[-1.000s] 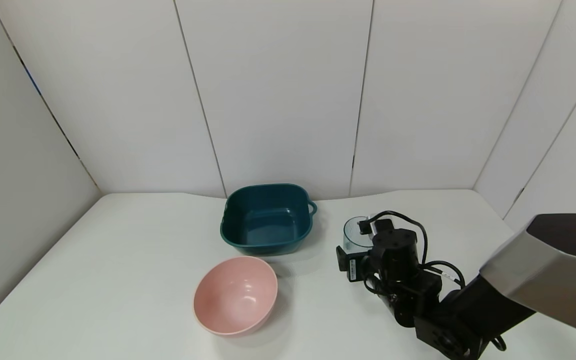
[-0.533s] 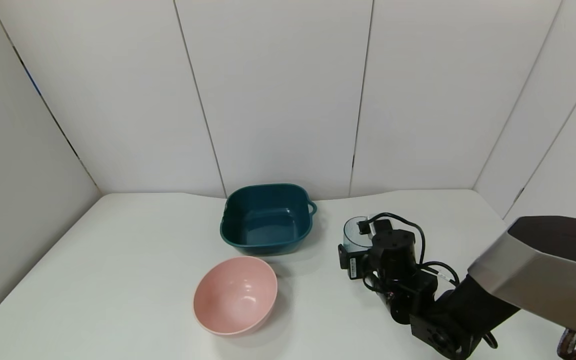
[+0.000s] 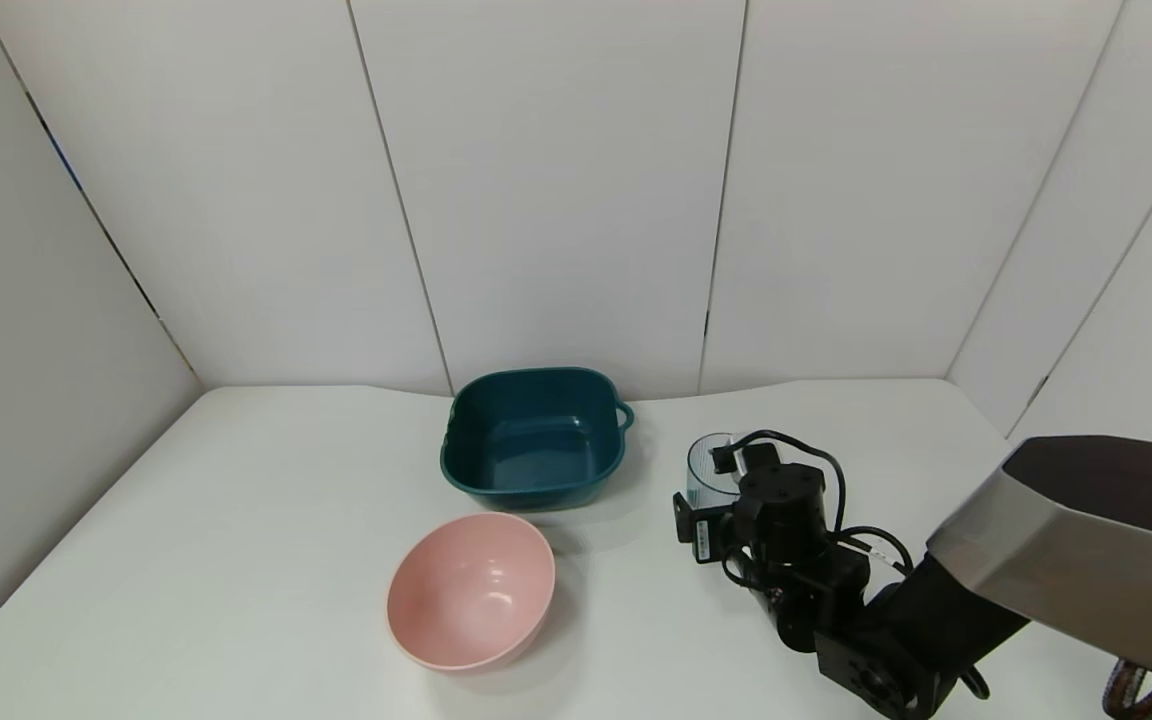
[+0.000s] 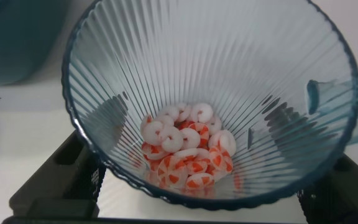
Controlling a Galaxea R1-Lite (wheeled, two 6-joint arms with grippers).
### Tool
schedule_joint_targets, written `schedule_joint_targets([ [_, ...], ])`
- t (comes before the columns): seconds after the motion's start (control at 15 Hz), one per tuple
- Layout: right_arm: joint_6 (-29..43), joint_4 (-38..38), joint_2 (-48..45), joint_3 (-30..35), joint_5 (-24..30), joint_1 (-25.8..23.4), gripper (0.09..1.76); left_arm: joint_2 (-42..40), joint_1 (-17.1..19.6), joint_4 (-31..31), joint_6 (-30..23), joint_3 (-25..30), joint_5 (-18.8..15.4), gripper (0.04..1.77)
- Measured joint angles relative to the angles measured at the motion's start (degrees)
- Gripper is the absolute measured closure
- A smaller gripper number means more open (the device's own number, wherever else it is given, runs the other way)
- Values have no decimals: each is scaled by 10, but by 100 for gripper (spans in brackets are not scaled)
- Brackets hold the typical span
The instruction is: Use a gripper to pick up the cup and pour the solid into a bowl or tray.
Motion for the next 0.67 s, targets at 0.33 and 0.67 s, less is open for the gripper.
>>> schedule_joint_targets([
  [0.33, 0, -7, 2, 0, 0, 2, 50, 0, 0, 0, 0, 0, 0, 9],
  [0.67, -1, -2, -1, 1, 3, -1, 51, 0, 0, 2, -1, 0, 0, 9],
])
